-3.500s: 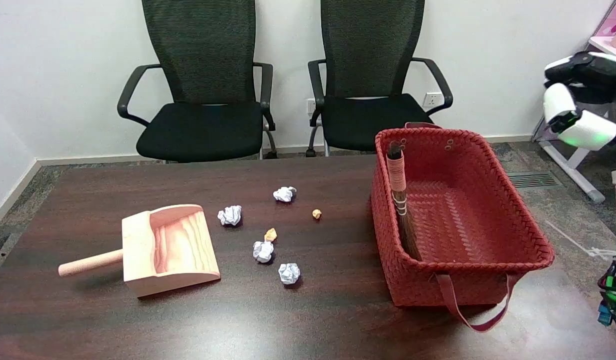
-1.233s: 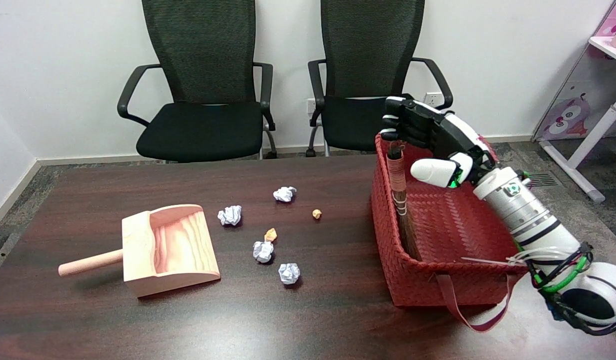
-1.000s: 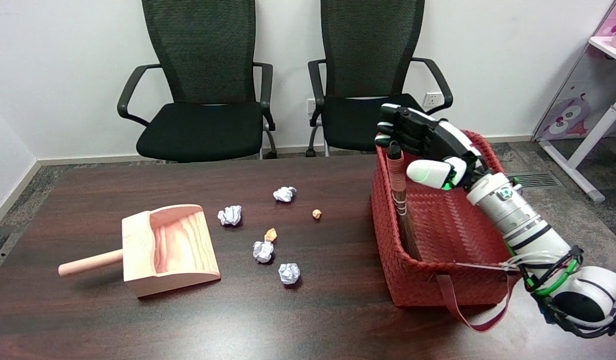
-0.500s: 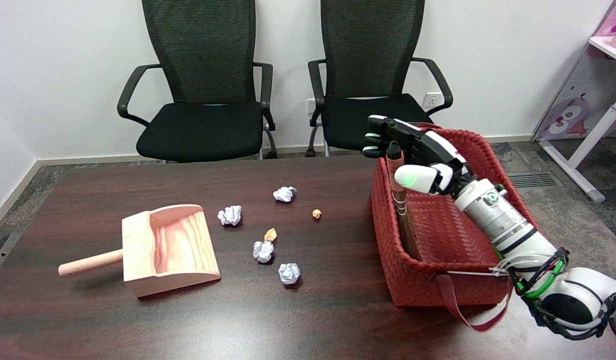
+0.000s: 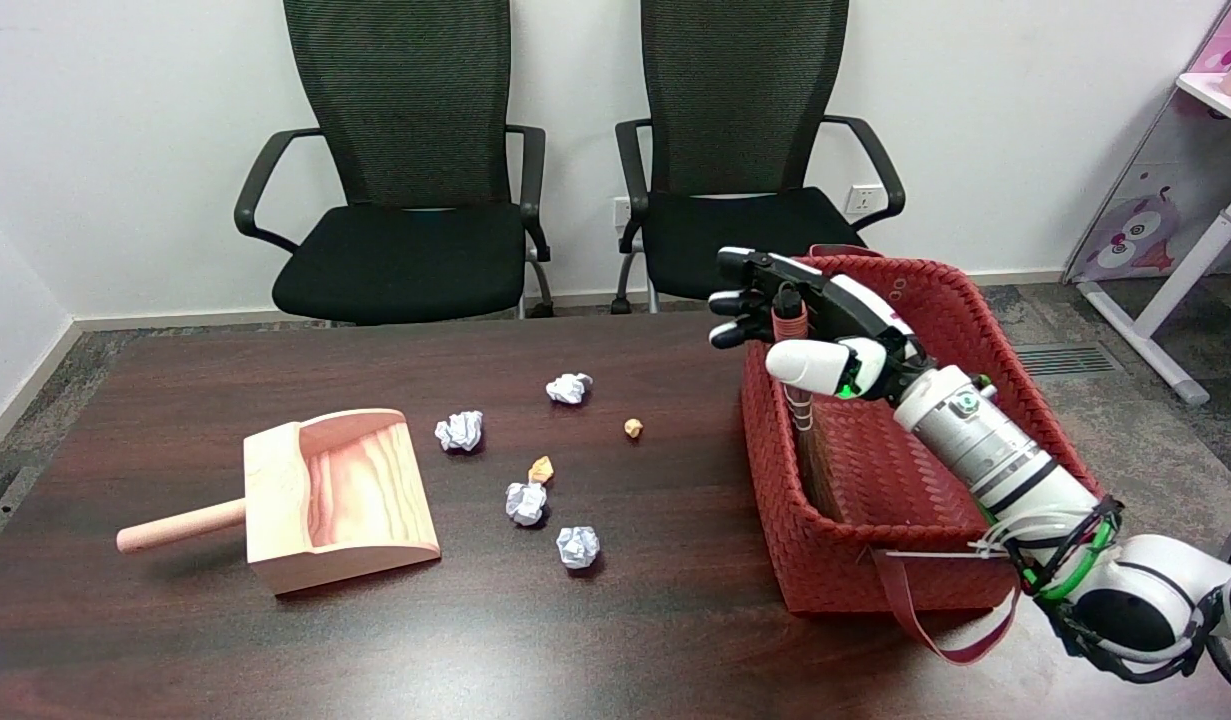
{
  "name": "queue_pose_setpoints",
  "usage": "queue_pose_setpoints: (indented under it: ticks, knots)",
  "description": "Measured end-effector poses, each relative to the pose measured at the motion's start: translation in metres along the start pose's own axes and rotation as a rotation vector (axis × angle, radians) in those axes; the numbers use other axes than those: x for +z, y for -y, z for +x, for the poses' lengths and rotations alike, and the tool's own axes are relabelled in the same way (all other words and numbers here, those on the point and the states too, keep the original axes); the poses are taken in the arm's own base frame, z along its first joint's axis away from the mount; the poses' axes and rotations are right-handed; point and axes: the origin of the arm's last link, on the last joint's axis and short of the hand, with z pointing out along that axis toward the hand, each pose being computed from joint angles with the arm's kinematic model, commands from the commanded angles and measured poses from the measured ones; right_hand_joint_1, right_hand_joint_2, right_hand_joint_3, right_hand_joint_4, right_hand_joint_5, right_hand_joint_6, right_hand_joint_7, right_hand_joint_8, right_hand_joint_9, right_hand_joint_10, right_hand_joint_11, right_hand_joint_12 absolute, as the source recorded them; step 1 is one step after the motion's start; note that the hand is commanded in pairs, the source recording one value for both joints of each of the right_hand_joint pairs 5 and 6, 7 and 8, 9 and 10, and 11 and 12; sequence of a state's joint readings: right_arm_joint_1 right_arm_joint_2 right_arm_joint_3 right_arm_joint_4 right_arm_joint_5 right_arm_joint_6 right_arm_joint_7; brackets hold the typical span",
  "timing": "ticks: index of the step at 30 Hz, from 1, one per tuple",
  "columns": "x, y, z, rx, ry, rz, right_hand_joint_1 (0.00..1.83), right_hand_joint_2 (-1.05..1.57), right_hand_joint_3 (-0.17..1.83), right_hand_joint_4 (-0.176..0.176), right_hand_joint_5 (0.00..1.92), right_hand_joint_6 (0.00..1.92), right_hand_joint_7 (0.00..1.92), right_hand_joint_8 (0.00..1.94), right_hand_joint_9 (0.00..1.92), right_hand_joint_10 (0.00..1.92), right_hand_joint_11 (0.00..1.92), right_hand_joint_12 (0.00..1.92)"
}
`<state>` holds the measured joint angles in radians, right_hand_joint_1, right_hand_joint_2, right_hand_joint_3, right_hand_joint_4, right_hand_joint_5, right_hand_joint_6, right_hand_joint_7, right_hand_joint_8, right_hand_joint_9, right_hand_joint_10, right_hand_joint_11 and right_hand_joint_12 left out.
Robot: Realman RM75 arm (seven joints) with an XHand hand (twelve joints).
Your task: Pick up the broom by its handle.
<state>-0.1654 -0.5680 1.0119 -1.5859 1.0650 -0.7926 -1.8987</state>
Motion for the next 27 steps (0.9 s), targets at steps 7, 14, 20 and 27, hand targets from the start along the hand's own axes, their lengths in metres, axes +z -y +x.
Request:
queue_pose_setpoints:
  ticks: [7, 14, 20, 27]
  knots:
    - [0.0006, -0.0018, -0.0017, 0.004, 0.004, -0.009, 0.84, 0.07, 0.79, -0.176, 0.92, 0.92, 0.92, 0.92, 1.20, 1.20, 1.17, 1.17]
    - [0.0012, -0.0038, -0.0026, 0.010, 0.000, -0.012, 0.81, 0.16, 0.80, 0.176, 1.35, 1.35, 1.35, 1.35, 1.55, 1.55, 1.39, 1.39]
    - [0.0023, -0.0058, -0.0038, 0.021, -0.009, -0.011, 0.79, 0.22, 0.79, 0.176, 1.85, 1.85, 1.85, 1.85, 1.71, 1.71, 1.49, 1.49]
    - [0.0039, -0.0067, -0.0046, 0.027, -0.017, -0.006, 0.84, 0.51, 0.76, 0.176, 1.92, 1.92, 1.92, 1.92, 1.92, 1.92, 1.91, 1.91]
